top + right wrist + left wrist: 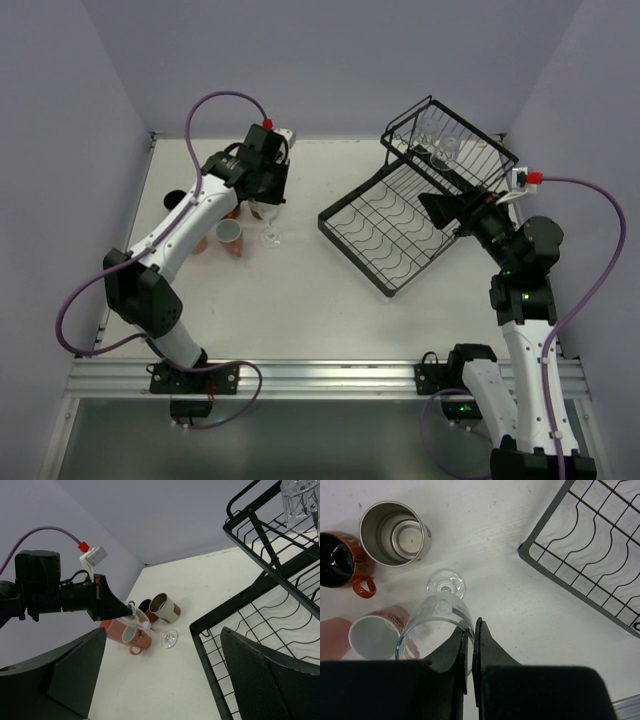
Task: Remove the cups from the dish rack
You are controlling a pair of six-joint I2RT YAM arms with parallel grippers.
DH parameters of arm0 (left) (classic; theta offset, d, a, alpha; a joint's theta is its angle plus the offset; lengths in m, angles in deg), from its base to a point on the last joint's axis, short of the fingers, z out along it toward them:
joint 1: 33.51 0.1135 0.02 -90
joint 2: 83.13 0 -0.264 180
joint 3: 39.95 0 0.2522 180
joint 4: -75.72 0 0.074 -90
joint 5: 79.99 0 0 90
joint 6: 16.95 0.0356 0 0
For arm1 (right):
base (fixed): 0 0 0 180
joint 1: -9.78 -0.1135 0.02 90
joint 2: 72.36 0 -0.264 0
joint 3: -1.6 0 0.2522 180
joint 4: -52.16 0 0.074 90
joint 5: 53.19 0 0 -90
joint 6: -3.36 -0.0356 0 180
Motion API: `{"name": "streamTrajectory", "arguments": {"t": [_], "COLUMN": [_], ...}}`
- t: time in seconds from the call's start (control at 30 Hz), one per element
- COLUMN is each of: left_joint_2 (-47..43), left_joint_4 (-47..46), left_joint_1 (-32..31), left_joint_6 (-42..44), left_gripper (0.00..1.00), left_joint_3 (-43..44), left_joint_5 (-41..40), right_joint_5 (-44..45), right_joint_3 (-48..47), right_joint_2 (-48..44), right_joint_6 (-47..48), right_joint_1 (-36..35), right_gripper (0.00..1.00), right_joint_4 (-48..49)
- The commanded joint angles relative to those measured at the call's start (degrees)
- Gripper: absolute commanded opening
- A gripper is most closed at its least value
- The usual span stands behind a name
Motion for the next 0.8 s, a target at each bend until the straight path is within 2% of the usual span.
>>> {"name": "streamTrajectory", "arguments": {"t": [0.0,0.07,0.13,0.23,0.27,0.33,0.43,0.5,0.53,0.6,0.77], "left_joint_2": [-0.4,-0.3,-0.3,-0.7,-0.9,-1.6,-2.3,-2.7,-3.0,-3.5,-4.3], "left_joint_4": [-1.9,-2.1,-2.3,-2.4,-2.5,-2.7,-2.8,-2.3,-2.5,-2.3,-1.9], "left_joint_1": [1.1,1.3,1.3,1.6,1.6,1.7,1.7,1.7,1.7,1.7,1.7], "left_joint_6": [1.7,1.8,2.0,2.0,2.1,2.1,2.2,2.3,2.3,2.3,2.4], "left_gripper": [0.00,0.02,0.09,0.30,0.42,0.50,0.70,0.79,0.88,0.98,1.00], "left_joint_3": [0.3,0.2,0.0,-0.1,-0.1,0.1,0.6,1.0,1.2,1.7,4.8], "left_joint_5": [0.9,0.8,0.6,0.4,0.2,0.1,0.1,-0.1,-0.1,-0.3,-0.8], "right_joint_5": [-1.2,-1.2,-1.1,-1.0,-1.0,-0.8,-0.6,-0.3,-0.2,-0.3,0.0], "right_joint_3": [-0.3,-0.3,-0.3,-0.6,-0.6,-0.9,-1.5,-2.2,-2.4,-3.1,-3.8], "right_joint_2": [-0.2,-0.3,-0.2,-0.2,-0.2,-0.2,-0.2,-0.1,-0.1,-0.1,0.3], "right_joint_6": [1.3,1.3,1.3,1.4,1.4,1.4,1.5,1.5,1.5,1.4,1.1], "right_joint_1": [-0.1,-0.2,-0.2,-0.2,-0.2,-0.2,-0.2,-0.2,-0.3,-0.2,-0.2], "right_gripper": [0.99,0.99,0.99,0.99,0.99,0.99,0.99,0.99,0.99,0.99,0.99], "right_joint_4": [0.0,0.0,-0.1,-0.2,-0.3,-0.5,-0.8,-1.1,-1.6,-2.0,-2.2]}}
